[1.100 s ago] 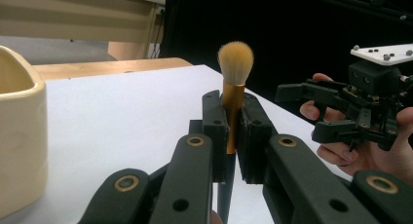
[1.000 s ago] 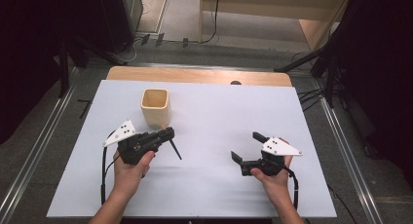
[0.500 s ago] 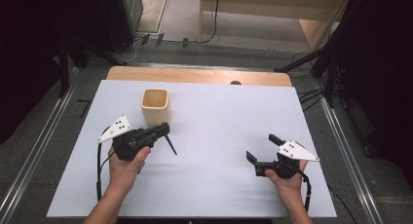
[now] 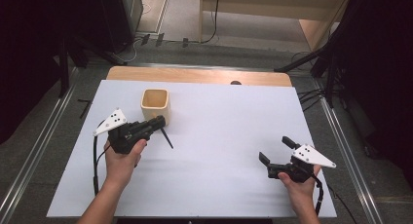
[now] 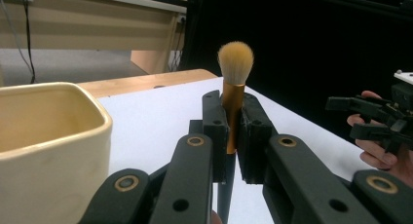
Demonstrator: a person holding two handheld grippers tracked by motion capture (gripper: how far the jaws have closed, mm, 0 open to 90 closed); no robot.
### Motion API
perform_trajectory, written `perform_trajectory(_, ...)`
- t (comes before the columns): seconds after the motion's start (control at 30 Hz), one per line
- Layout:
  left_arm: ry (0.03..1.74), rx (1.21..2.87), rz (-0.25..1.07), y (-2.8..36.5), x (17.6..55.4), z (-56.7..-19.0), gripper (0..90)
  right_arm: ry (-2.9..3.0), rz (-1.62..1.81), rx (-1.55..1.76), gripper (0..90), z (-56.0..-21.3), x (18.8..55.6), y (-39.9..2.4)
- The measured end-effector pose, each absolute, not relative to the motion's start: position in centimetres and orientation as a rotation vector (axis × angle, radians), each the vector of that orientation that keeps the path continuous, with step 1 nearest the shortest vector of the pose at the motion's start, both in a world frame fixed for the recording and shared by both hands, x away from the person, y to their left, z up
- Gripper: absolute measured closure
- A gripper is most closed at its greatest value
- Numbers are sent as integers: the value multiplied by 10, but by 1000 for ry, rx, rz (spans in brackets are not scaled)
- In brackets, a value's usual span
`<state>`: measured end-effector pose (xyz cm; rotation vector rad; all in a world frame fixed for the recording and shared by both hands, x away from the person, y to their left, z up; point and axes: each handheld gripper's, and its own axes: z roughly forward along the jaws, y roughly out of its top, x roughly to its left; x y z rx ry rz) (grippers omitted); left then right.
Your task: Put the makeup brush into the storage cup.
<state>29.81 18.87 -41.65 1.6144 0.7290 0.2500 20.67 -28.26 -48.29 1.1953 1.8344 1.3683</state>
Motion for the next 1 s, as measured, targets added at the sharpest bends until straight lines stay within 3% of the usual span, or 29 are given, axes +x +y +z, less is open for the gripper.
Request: perform_trajectory(1.0,737,1579,326,201,321,-384,848,1866,1347,1186,0,-492,205,-278)
